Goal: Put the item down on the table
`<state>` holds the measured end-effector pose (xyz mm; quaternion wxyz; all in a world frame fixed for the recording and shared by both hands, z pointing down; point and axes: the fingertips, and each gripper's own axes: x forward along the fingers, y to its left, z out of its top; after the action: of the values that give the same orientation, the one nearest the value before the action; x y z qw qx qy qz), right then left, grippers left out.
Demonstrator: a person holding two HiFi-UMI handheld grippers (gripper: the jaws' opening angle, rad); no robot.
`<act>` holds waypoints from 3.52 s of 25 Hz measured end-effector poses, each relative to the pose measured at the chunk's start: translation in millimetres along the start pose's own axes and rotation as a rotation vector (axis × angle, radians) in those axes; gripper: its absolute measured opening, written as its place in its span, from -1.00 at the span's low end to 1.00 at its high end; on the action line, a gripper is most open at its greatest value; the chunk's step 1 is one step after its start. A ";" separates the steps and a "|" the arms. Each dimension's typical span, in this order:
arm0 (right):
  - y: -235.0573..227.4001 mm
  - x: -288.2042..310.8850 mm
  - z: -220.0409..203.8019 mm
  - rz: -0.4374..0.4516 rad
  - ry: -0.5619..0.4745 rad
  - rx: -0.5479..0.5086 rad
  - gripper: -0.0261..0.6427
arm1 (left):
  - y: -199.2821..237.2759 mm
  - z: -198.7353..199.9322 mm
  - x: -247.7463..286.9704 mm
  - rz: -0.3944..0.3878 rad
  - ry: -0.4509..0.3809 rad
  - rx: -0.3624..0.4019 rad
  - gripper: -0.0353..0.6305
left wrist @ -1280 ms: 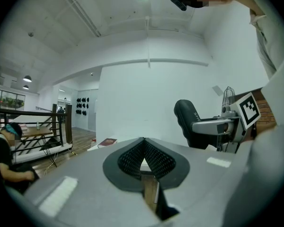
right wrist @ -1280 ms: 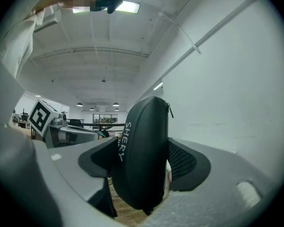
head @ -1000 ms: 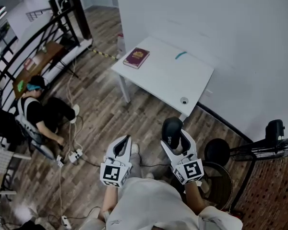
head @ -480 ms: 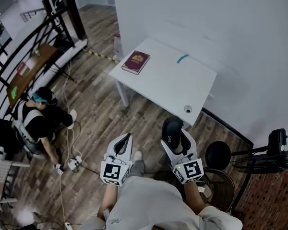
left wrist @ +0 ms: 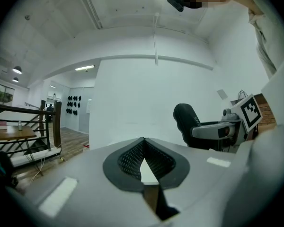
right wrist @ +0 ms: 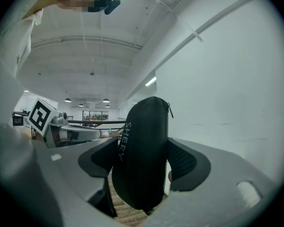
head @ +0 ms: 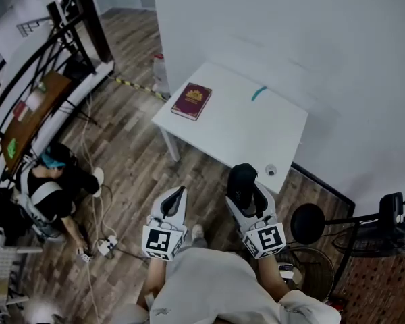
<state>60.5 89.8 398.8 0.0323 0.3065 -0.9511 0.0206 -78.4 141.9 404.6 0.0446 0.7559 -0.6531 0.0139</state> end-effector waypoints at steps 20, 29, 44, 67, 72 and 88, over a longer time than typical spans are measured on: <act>-17.7 79.6 8.1 -0.063 0.001 -0.007 0.06 | 64.7 -6.4 60.8 -0.069 0.023 -0.014 -0.84; -49.1 123.8 -2.4 -0.071 0.015 0.002 0.06 | 86.3 -2.0 110.3 -0.081 0.028 -0.008 -0.84; -141.2 235.2 3.5 -0.017 0.073 0.032 0.06 | 130.9 10.2 246.0 -0.054 0.081 -0.011 -0.84; -271.8 332.0 -84.7 -0.038 0.249 0.172 0.06 | 156.8 -61.1 389.4 -0.066 0.268 -0.005 -0.84; -276.1 341.3 -105.7 -0.062 0.287 0.200 0.06 | 160.6 -74.8 406.2 -0.101 0.293 -0.003 -0.84; -277.6 363.2 -159.3 -0.188 0.437 0.233 0.06 | 167.1 -131.9 460.4 -0.317 0.419 -0.023 -0.84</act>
<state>-63.8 -337.2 589.9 0.2033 0.3832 -0.8802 0.1927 -171.2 -324.6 580.6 0.1893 0.8287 -0.5032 0.1556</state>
